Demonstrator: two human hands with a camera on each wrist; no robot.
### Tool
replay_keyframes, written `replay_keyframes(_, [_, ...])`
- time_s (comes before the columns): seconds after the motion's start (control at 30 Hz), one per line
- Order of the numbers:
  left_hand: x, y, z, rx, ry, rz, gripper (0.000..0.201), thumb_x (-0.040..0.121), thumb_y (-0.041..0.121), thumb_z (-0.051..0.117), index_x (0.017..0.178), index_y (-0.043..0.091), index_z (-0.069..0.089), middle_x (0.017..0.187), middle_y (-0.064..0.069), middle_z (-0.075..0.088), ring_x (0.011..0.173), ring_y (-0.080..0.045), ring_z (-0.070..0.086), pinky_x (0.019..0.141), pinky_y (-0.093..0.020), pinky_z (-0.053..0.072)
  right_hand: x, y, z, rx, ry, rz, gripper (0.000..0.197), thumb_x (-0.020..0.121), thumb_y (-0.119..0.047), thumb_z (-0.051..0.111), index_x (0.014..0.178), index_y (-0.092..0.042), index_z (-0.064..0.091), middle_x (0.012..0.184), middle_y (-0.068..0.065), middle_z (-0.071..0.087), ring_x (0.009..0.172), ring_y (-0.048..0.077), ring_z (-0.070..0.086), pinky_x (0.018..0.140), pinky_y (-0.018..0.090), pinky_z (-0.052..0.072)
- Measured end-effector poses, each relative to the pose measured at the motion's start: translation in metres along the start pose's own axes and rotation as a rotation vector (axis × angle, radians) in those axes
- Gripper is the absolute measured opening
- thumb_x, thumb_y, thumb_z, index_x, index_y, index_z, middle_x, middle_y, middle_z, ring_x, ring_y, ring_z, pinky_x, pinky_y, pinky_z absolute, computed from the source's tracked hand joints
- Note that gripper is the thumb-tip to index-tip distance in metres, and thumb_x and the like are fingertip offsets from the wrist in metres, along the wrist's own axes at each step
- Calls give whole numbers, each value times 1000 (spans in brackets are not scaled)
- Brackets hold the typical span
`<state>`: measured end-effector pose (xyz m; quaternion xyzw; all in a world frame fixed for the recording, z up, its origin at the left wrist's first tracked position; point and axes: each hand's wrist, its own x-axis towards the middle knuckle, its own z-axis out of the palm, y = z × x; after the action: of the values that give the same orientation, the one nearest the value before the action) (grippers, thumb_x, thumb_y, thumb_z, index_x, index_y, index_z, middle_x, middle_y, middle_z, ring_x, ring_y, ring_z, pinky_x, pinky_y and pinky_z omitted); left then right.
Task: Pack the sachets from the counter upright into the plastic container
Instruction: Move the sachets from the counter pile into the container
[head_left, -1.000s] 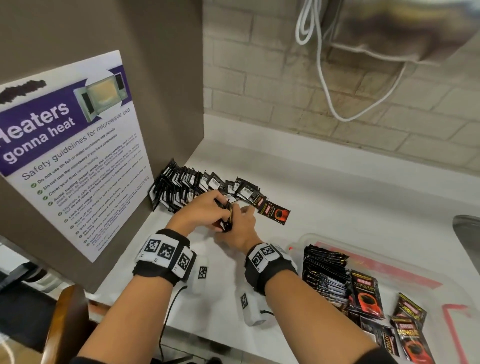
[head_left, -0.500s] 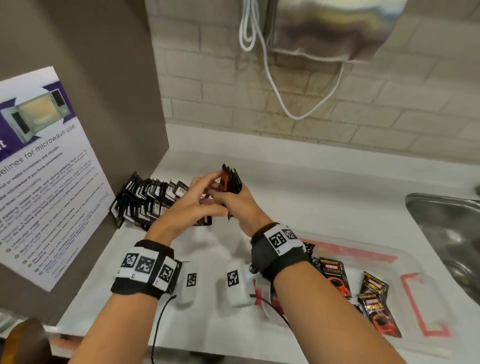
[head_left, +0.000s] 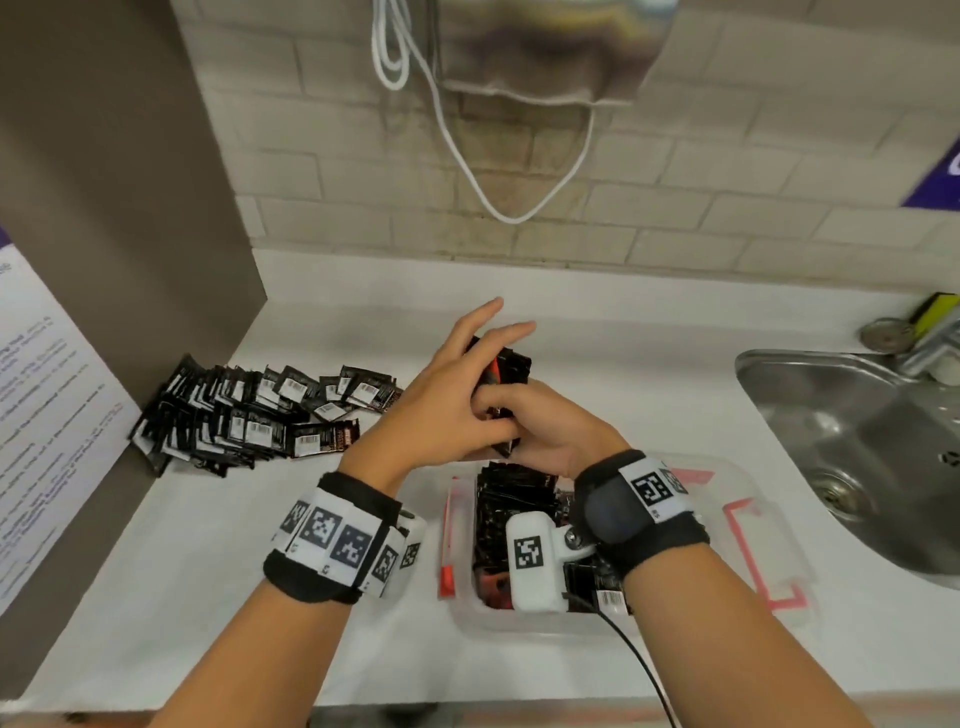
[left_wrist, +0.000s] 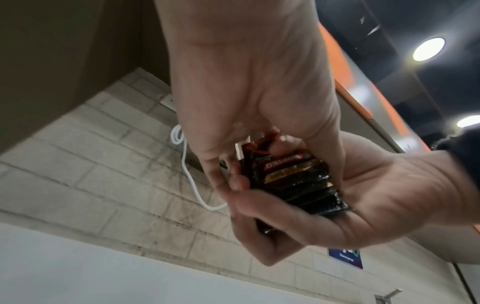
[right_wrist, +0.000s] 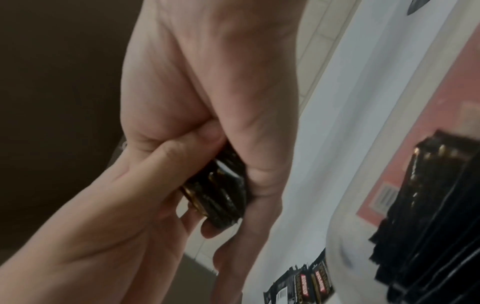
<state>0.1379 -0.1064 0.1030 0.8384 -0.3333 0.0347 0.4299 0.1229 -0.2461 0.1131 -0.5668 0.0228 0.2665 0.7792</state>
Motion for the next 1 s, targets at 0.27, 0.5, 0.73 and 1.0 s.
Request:
replay_keyframes(0.27, [4,22,32,66,-158,21,85,78,41,78,150,40,32,154,18,21,140,-8,29,113,-41,39,-30,8,-30,124,83,-60,30,83,13,47,95,-5,66,87,11,69,90,22,72,69,34,59])
replay_keyframes(0.5, [-3,30,48,-113,-62,-80,112,72,62,77,158,35,10,149,19,21,142,0,26,113,-24,34,-51,9,-47,323,158,-172,28,83,-2,59,109,-9,68,104,14,65,98,28,65,89,41,52])
replay_keyframes(0.73, [-4,38,39,-567,-30,-305,62,78,40,80,130,28,48,121,-3,55,104,-2,62,75,-21,56,-69,20,-47,476,-10,-374,20,81,-7,62,97,-12,72,106,12,69,100,29,67,97,48,52])
replay_keyframes(1.0, [-11,43,41,-870,-157,-415,66,81,18,75,137,19,42,128,-25,60,98,-28,71,75,-42,61,-74,32,-46,425,-14,-401,23,81,-7,60,100,-14,72,100,8,68,98,28,67,86,42,57])
